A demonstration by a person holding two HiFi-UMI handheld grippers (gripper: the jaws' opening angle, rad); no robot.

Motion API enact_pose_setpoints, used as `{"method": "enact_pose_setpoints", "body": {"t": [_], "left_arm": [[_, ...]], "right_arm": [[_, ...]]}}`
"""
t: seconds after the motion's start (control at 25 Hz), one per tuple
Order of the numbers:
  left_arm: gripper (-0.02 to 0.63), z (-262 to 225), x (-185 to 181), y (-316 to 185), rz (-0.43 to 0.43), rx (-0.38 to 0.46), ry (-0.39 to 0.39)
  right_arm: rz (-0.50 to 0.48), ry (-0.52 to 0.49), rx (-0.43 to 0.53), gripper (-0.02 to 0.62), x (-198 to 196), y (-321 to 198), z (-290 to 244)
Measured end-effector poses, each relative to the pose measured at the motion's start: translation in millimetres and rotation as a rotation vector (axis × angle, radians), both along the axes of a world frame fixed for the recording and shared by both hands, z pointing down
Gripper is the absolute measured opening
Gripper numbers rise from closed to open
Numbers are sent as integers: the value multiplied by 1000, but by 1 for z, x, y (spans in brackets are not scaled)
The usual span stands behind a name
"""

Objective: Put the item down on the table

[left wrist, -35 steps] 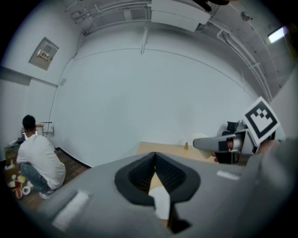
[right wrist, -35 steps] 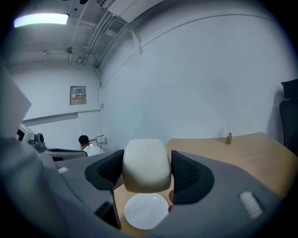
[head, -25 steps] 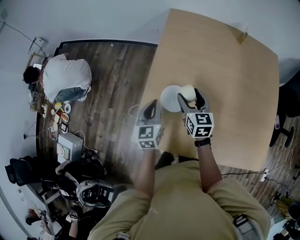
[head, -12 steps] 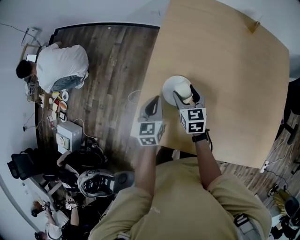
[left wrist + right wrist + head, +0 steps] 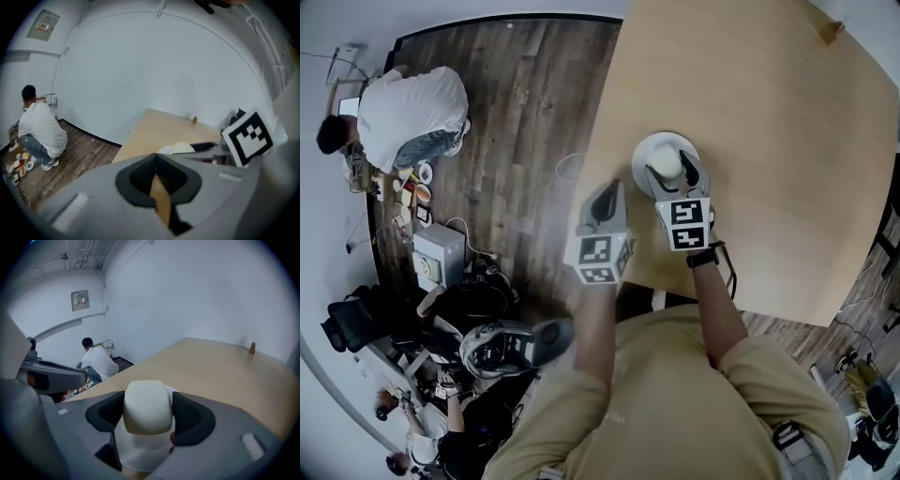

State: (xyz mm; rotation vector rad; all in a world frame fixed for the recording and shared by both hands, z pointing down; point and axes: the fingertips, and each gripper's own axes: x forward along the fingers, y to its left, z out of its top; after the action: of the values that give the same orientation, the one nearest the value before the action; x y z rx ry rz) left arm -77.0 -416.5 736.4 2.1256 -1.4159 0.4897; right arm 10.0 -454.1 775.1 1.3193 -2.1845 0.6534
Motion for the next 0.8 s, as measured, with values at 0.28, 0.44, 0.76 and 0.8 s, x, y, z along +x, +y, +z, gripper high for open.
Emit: {"method": "enact_pose_setpoints", "body": {"t": [0.28,0.44,0.76,0.8], "left_arm": [[3,0,-14,4,-7,1,12],[3,3,-16,4,-10,-1,18],[3,-11,-19,2,0,25,29],[3,-15,-20,1,0,31,31]], "right_arm": [[-29,119,14,322,-7,-3,14],[-29,138,8,322,-7,-4,17],[-13,129,2,335,-10,-6,15],[-8,125,10,336,-10,-6,10]]}}
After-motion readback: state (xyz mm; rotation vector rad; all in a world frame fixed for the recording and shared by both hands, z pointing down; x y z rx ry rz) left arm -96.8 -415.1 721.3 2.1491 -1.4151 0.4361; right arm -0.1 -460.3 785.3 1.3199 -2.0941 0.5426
